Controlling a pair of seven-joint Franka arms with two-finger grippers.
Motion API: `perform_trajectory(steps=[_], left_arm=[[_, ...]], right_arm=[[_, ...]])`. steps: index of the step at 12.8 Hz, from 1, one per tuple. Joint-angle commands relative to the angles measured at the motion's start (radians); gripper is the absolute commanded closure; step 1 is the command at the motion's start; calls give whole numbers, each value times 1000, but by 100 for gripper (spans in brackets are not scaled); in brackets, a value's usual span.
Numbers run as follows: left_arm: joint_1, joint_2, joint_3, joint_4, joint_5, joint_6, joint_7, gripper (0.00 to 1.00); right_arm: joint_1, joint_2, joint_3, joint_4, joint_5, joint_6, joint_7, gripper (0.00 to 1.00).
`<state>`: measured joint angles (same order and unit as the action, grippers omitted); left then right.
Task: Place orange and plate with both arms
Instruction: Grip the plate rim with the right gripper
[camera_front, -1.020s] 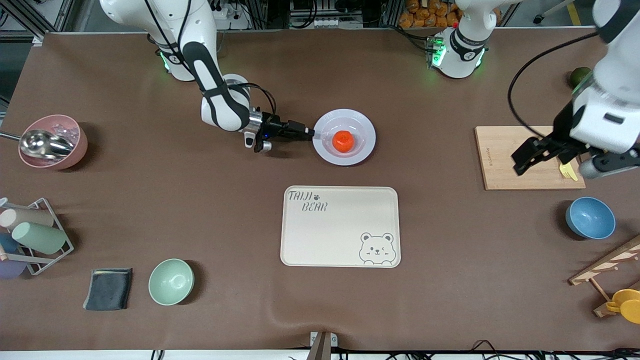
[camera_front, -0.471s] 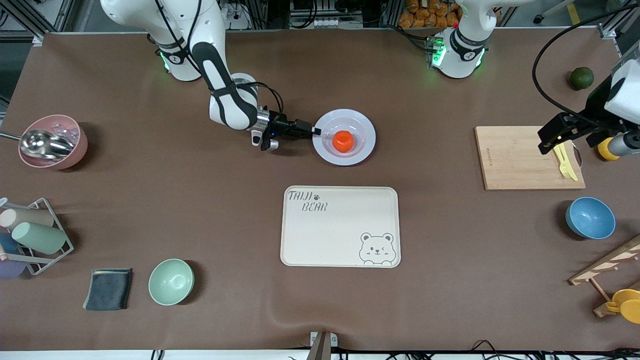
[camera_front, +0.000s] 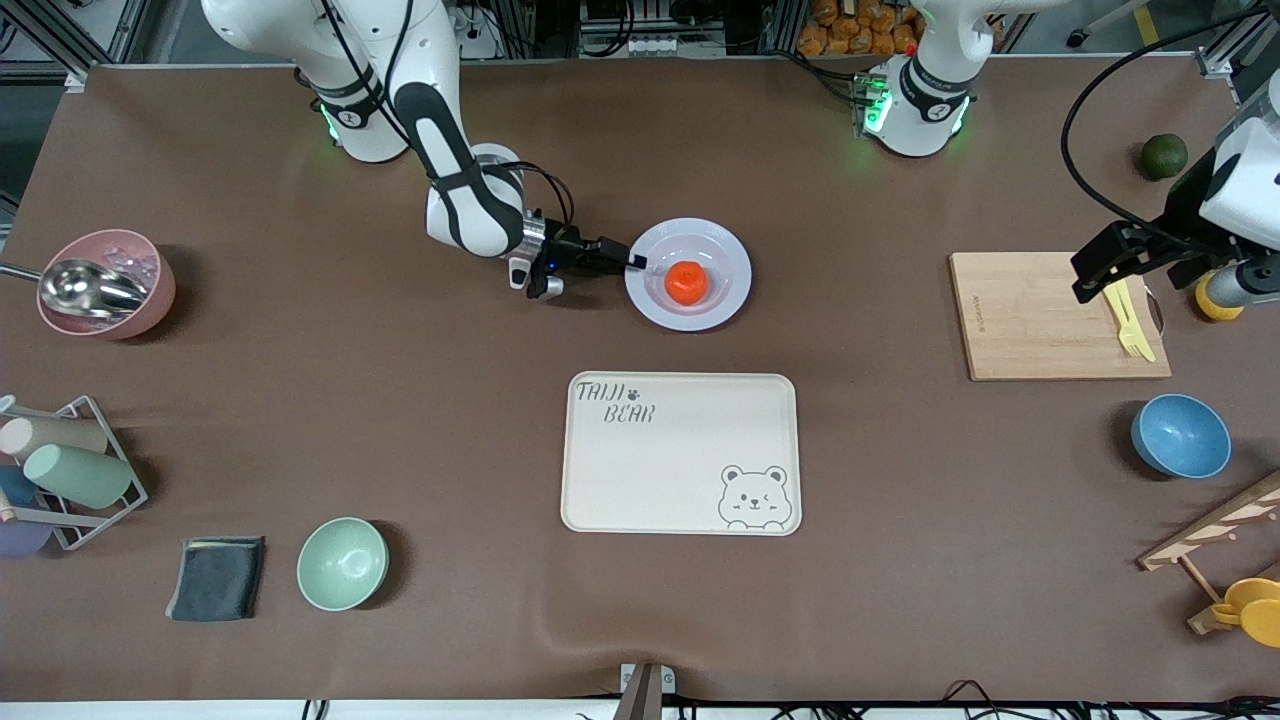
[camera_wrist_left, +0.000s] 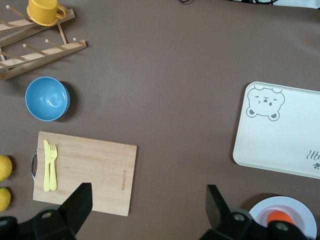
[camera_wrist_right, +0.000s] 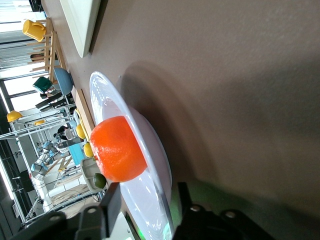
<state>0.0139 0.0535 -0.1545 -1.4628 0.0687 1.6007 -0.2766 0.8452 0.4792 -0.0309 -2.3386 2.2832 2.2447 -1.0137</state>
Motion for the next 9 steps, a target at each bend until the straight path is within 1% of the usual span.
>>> perform_trajectory(steps=[1, 2, 3, 5, 6, 9], left_arm=[[-5, -34, 16, -27, -18, -5, 22, 0], [-3, -34, 16, -25, -17, -7, 22, 0], [1, -32, 16, -24, -17, -7, 25, 0], [5, -23, 16, -22, -17, -1, 37, 0], [3, -20, 16, -21, -15, 2, 37, 0], [5, -12, 16, -16, -10, 10, 37, 0]], right_arm=[[38, 16, -9, 13, 65, 13, -43, 54], [41, 25, -9, 15, 82, 12, -61, 59], [47, 28, -9, 15, 91, 13, -77, 68], [49, 27, -9, 18, 91, 13, -78, 92], [49, 27, -9, 19, 93, 13, -77, 100], [46, 21, -9, 21, 93, 15, -74, 100]])
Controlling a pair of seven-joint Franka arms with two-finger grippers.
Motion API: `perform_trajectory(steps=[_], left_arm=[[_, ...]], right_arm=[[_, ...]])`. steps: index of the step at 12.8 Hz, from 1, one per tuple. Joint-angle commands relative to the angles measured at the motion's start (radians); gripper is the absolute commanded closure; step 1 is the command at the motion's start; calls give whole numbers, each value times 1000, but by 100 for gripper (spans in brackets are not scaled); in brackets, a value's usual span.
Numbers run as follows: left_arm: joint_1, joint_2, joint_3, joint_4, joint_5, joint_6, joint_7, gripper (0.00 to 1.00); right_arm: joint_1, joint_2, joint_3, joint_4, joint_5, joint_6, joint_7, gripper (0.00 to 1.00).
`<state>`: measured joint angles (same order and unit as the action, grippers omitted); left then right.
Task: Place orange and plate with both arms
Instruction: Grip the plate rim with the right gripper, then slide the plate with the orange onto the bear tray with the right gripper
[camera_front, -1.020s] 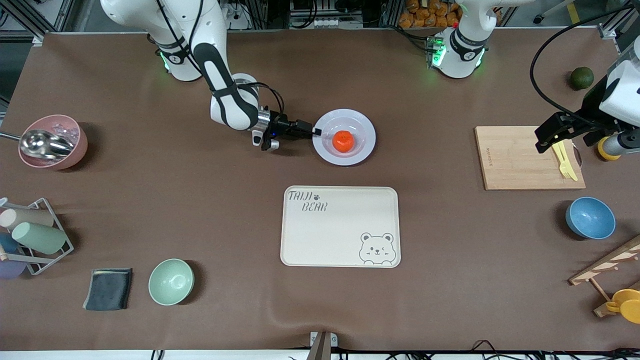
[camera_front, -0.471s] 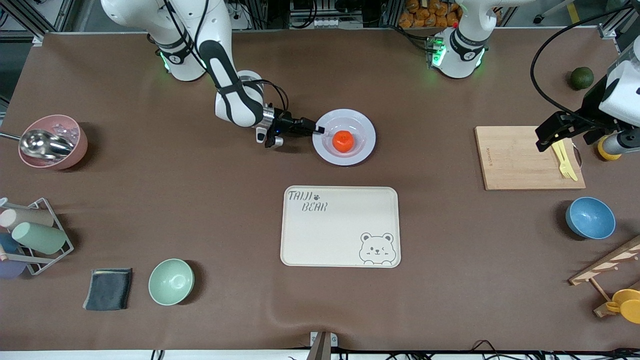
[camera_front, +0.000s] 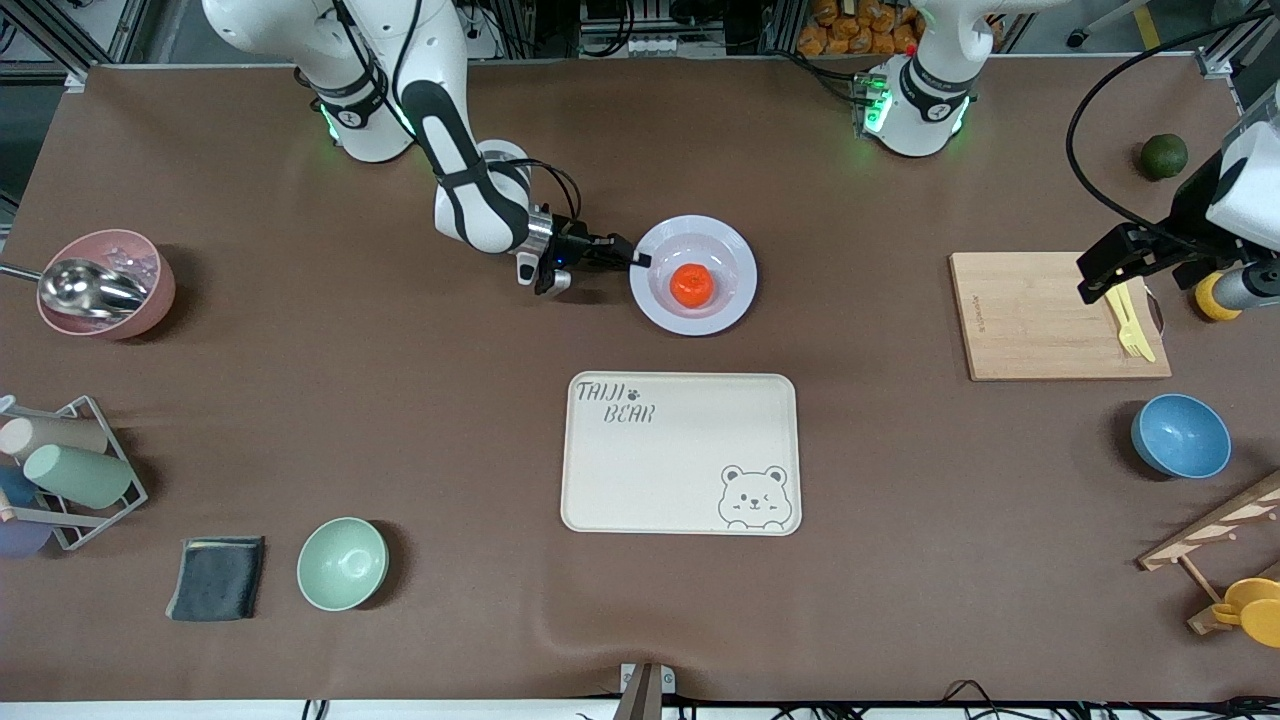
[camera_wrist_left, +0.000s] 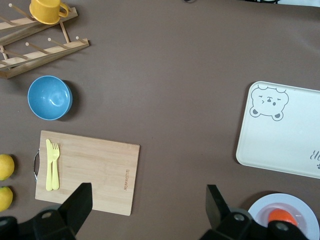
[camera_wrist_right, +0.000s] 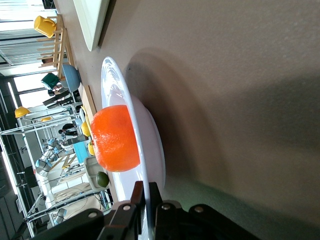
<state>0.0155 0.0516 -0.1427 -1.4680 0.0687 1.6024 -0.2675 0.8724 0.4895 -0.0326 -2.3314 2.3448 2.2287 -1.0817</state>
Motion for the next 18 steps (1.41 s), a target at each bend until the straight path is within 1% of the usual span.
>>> perform_trajectory(steps=[1, 3, 5, 7, 10, 13, 15, 16, 18], left_arm=[[3, -7, 5, -15, -13, 8, 28, 0], [3, -4, 5, -17, -10, 8, 28, 0], [11, -3, 5, -17, -12, 8, 28, 0], [15, 7, 5, -14, -9, 22, 28, 0], [14, 2, 5, -17, -13, 19, 30, 0], [14, 7, 3, -25, -17, 14, 30, 0], [14, 7, 3, -25, -16, 14, 30, 0], [15, 7, 3, -25, -17, 14, 30, 0], [15, 5, 3, -26, -18, 19, 28, 0]], right_arm=[[16, 5, -7, 14, 31, 31, -3, 100], [13, -20, -7, 15, 33, 29, 5, 100], [10, -54, -7, 15, 68, 28, 11, 100], [10, -87, -10, 15, 70, 29, 58, 100], [-16, -101, -13, 47, 70, 29, 97, 100], [-70, -98, -15, 113, 68, 38, 155, 100], [-99, -82, -15, 193, 67, 125, 180, 100], [-107, -57, -15, 243, 59, 173, 196, 100], [-131, 7, -15, 318, 53, 198, 215, 100]])
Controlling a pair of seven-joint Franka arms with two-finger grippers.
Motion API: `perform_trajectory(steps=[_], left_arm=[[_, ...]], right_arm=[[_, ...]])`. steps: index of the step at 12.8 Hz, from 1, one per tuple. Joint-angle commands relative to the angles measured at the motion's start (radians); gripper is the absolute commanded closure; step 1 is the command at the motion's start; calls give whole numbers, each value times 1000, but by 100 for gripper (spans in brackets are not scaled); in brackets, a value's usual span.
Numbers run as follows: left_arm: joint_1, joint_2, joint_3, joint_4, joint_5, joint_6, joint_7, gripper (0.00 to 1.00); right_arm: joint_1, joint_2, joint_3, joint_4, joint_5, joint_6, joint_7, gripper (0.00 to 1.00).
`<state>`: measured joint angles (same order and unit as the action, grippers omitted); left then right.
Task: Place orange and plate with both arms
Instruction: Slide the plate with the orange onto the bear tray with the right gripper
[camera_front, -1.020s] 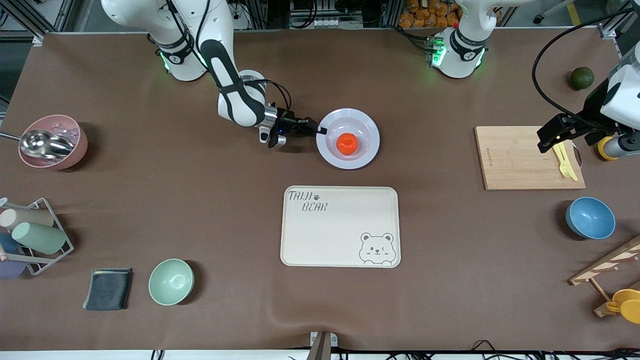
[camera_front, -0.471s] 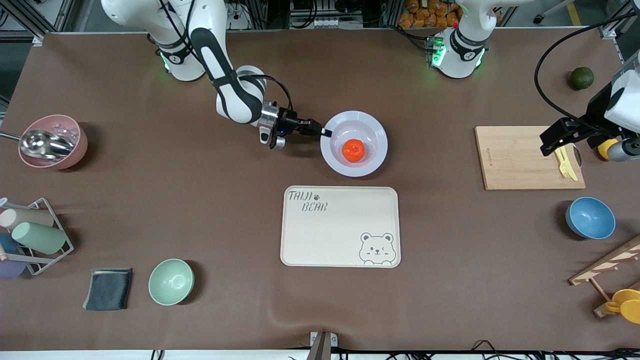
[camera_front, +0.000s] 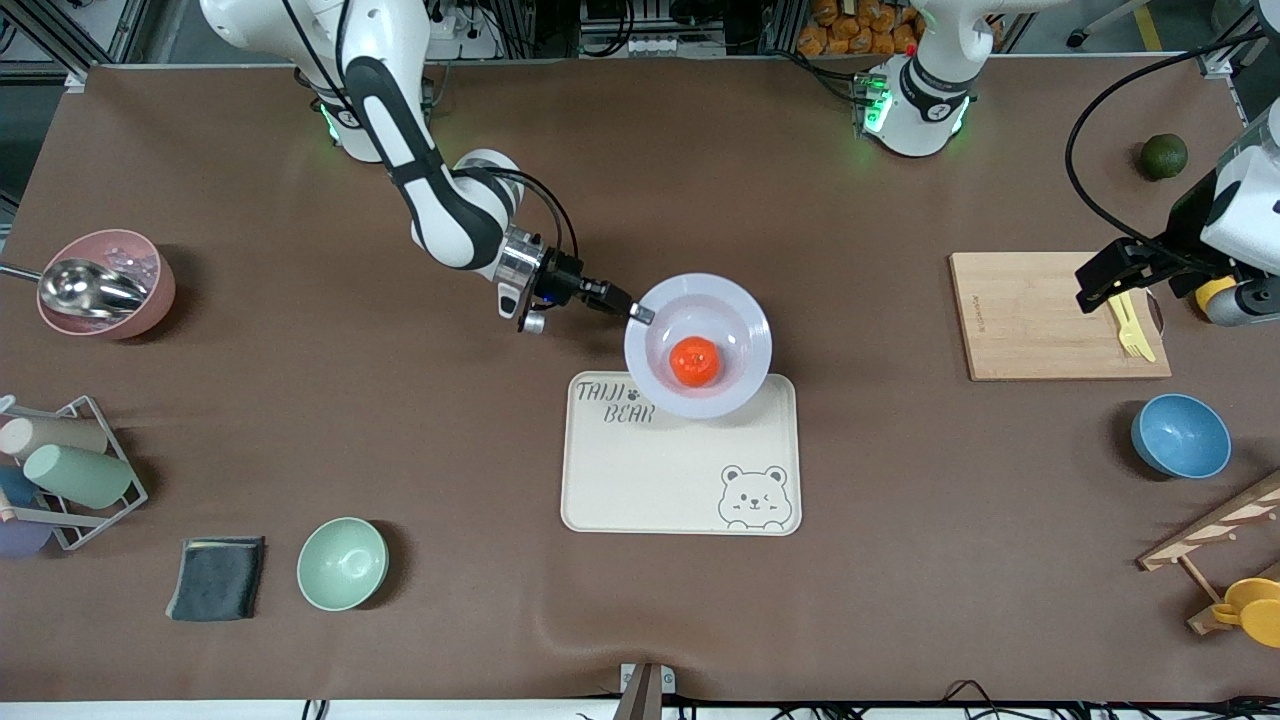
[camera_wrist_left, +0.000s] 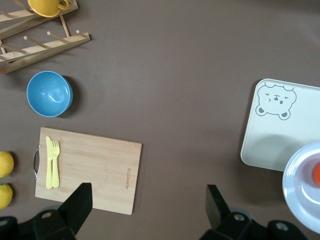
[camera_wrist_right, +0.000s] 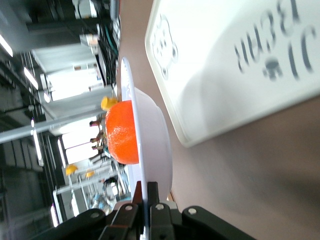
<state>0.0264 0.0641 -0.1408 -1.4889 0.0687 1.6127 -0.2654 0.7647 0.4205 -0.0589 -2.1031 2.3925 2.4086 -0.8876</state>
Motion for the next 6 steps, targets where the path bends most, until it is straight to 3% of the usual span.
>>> perform_trajectory(steps=[1, 6], left_arm=[[4, -10, 1, -5, -18, 9, 26, 0], [18, -13, 1, -5, -18, 9, 26, 0]], right_arm=[[-39, 105, 11, 115, 2, 18, 19, 100], [-76, 214, 11, 211, -44, 20, 16, 100]])
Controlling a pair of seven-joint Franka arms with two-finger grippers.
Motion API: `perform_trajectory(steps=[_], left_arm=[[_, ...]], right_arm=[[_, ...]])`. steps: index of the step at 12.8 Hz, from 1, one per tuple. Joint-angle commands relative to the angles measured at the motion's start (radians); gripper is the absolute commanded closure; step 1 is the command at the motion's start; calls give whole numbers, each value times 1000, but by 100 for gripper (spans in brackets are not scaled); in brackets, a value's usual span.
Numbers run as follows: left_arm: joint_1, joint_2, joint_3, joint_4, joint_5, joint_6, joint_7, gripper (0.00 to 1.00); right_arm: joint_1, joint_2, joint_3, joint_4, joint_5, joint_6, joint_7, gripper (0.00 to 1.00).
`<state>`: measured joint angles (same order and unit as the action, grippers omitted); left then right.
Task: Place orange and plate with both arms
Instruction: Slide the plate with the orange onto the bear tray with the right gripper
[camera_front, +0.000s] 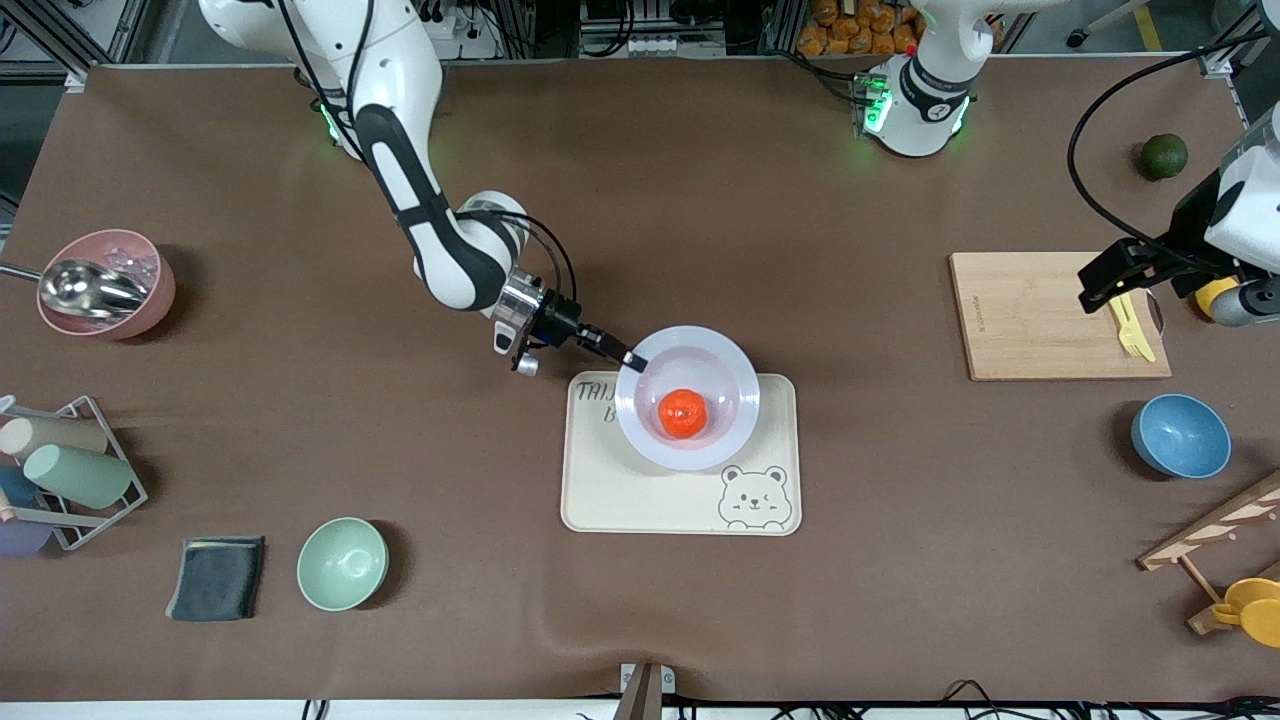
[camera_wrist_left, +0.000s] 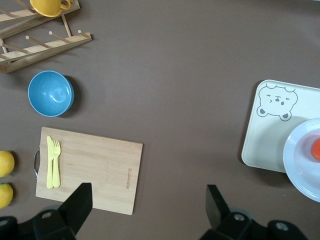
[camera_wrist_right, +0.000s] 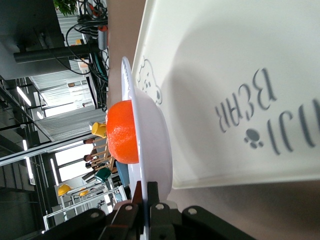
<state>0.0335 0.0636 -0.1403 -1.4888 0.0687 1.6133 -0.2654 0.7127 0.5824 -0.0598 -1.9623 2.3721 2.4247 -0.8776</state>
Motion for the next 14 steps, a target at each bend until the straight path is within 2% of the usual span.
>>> perform_trajectory(steps=[1, 5, 11, 12, 13, 14], left_arm=[[11, -13, 1, -5, -18, 8, 26, 0], [9, -15, -1, -4, -18, 5, 26, 0], [9, -16, -5, 1, -18, 4, 31, 0], [8, -15, -7, -1, -17, 2, 31, 0], [8, -16, -7, 1, -17, 2, 31, 0], [9, -16, -8, 2, -17, 2, 32, 0]], right_arm=[[-24, 74, 12, 92, -22, 5, 6, 100], [-7, 143, 14, 206, -25, 137, 6, 100], [-12, 157, 14, 207, -25, 142, 9, 100], [-12, 159, 14, 206, -25, 142, 9, 90], [-13, 159, 14, 206, -25, 142, 11, 73], [-13, 159, 14, 204, -27, 143, 11, 67]])
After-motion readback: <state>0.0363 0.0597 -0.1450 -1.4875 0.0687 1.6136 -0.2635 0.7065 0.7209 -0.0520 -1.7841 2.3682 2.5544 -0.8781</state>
